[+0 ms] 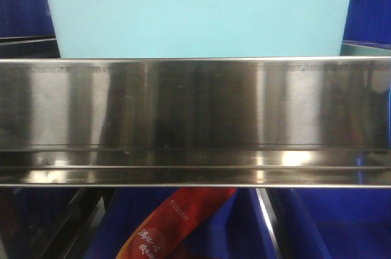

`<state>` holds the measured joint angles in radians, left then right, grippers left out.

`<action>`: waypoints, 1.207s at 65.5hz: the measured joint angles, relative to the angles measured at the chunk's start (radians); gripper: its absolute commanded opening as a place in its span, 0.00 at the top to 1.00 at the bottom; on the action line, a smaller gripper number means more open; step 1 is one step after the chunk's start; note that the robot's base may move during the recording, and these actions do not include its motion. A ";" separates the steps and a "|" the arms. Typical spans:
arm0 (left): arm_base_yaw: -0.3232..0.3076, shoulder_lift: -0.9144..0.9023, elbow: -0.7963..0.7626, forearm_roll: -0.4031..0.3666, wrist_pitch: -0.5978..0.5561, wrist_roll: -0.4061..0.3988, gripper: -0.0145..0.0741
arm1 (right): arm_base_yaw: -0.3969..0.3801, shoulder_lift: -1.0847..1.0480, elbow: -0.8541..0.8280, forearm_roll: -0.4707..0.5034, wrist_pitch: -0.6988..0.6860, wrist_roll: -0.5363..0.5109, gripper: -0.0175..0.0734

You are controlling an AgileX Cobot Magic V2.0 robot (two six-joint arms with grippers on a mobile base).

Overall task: Fetch blue bin and place on conveyor start
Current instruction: 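Grip the light-blue bin rim with both grippers on the shelf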

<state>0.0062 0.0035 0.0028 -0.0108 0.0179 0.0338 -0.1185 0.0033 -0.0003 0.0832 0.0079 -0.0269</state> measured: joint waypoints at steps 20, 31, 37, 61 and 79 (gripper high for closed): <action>0.000 0.000 0.000 0.000 -0.018 0.000 0.96 | 0.000 0.000 0.000 0.000 0.000 0.000 0.99; 0.000 0.000 0.000 0.000 -0.023 0.000 0.96 | 0.000 0.000 0.000 0.000 0.000 0.000 0.99; 0.000 0.000 0.000 0.000 -0.023 0.000 0.96 | 0.000 0.000 0.000 0.000 0.000 0.000 0.99; 0.000 0.000 0.000 0.000 -0.045 0.000 0.96 | 0.000 0.000 0.000 0.000 -0.043 0.000 0.99; 0.000 0.000 -0.041 -0.012 -0.055 0.000 0.95 | 0.000 -0.002 -0.073 0.011 -0.029 0.000 0.98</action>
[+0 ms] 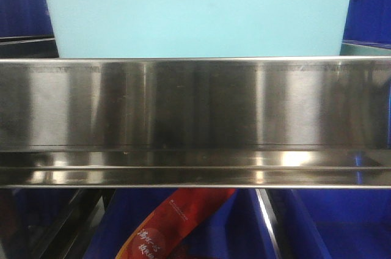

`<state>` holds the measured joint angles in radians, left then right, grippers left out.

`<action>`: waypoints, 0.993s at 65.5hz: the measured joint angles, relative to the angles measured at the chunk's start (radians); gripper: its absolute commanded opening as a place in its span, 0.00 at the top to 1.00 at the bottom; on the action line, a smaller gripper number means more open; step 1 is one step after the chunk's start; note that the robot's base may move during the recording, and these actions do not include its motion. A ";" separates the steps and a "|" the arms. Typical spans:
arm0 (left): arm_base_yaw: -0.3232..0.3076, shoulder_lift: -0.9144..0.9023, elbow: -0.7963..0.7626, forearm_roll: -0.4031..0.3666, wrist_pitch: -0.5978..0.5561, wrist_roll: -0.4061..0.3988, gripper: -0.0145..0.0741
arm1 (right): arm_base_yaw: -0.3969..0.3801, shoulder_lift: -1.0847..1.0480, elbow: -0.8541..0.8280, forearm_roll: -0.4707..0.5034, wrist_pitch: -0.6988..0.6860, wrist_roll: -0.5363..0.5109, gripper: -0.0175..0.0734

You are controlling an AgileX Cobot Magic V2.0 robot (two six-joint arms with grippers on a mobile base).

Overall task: Fetch blue bin and place on conveyor start
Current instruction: 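Grip the light-blue bin rim with both grippers on the shelf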

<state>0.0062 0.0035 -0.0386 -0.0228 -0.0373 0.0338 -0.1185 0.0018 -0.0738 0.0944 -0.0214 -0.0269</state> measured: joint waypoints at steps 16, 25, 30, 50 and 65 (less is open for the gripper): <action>0.000 0.036 -0.275 0.023 0.205 0.000 0.51 | 0.000 0.019 -0.312 0.004 0.273 0.000 0.53; 0.000 0.112 -0.394 0.023 0.271 0.000 0.31 | 0.000 0.069 -0.390 0.005 0.355 0.000 0.23; -0.002 0.152 -0.434 0.023 0.283 0.000 0.30 | 0.000 0.089 -0.394 0.006 0.373 0.000 0.18; -0.093 0.347 -0.597 0.023 0.491 0.015 0.30 | 0.000 0.184 -0.465 0.118 0.483 -0.173 0.19; -0.296 0.569 -0.726 0.008 0.556 0.023 0.30 | 0.041 0.394 -0.591 0.307 0.607 -0.309 0.19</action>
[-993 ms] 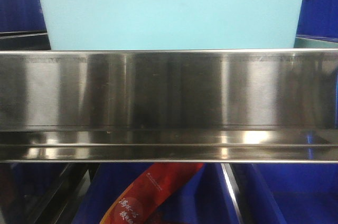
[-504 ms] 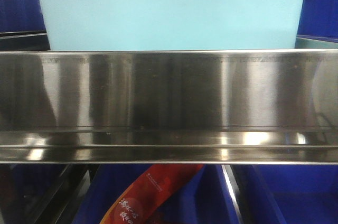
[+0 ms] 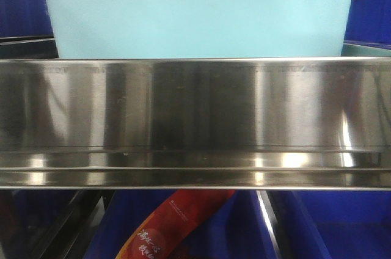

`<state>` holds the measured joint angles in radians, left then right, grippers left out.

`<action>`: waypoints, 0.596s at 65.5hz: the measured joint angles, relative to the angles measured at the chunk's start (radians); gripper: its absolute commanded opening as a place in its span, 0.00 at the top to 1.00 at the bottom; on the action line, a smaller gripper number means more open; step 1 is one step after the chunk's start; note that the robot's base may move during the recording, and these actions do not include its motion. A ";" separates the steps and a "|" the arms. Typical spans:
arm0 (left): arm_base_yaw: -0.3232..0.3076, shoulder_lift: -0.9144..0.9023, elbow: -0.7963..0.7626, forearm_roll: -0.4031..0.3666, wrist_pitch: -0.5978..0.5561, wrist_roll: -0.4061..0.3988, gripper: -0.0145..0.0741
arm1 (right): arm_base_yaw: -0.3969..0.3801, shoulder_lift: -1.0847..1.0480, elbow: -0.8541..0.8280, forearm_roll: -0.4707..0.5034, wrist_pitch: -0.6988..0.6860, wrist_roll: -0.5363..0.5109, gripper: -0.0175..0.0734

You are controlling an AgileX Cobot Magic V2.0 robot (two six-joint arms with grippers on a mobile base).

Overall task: Fetch blue bin and place on conveyor start
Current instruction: 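Grip the light-blue bin rim with both grippers on the shelf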

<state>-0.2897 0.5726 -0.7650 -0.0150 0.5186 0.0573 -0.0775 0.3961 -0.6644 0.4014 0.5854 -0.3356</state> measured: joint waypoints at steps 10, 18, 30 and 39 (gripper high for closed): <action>-0.103 0.197 -0.111 -0.040 0.055 0.001 0.30 | 0.033 0.165 -0.099 0.011 0.038 -0.008 0.19; -0.128 0.369 -0.251 -0.068 0.118 0.002 0.30 | 0.067 0.331 -0.228 0.011 0.099 -0.010 0.19; -0.128 0.614 -0.542 -0.066 0.274 -0.025 0.30 | 0.109 0.600 -0.502 0.015 0.242 0.000 0.19; -0.128 0.760 -0.742 0.029 0.398 -0.117 0.30 | 0.123 0.786 -0.730 -0.084 0.381 0.149 0.19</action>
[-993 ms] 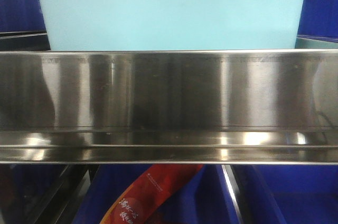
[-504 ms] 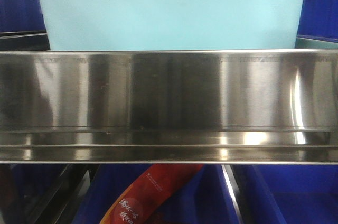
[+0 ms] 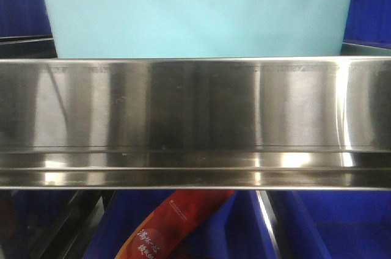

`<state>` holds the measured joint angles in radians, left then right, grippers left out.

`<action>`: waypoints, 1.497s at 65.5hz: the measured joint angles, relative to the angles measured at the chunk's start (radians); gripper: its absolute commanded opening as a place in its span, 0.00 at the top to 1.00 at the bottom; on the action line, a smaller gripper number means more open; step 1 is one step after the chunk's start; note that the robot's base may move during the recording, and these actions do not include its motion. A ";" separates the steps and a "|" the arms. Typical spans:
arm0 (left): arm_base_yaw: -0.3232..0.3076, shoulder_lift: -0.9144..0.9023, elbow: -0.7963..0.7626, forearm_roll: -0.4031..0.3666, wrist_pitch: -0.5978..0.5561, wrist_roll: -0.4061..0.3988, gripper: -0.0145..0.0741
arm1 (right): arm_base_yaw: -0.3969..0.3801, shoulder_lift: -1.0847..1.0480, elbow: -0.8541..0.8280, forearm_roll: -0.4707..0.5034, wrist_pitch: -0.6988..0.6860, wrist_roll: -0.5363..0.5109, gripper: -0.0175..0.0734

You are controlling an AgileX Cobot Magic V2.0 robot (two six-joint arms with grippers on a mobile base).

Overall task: Fetch blue bin and place on conveyor start
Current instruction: 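Grip the light-blue bin rim with both grippers on the shelf, then lift the light-blue bin up and pull it off the shelf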

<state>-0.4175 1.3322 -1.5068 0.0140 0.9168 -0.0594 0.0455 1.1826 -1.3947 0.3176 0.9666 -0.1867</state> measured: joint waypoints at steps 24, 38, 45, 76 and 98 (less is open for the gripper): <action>0.069 0.309 -0.266 0.059 0.216 -0.075 0.30 | 0.124 0.338 -0.396 -0.249 0.177 0.250 0.19; 0.111 0.420 -0.274 0.051 0.226 -0.076 0.30 | 0.124 0.503 -0.405 -0.253 0.198 0.267 0.19; 0.114 0.462 -0.274 0.051 0.226 -0.077 0.30 | 0.124 0.569 -0.405 -0.253 0.200 0.269 0.19; 0.114 0.511 -0.276 0.045 0.224 -0.079 0.93 | 0.124 0.672 -0.405 -0.253 0.203 0.278 0.99; 0.114 0.511 -0.276 0.024 0.224 -0.097 0.96 | 0.126 0.672 -0.406 -0.257 0.217 0.291 0.98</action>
<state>-0.3039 1.8436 -1.7828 0.0376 1.1411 -0.1560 0.1717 1.8548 -1.8007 0.0605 1.1836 0.1044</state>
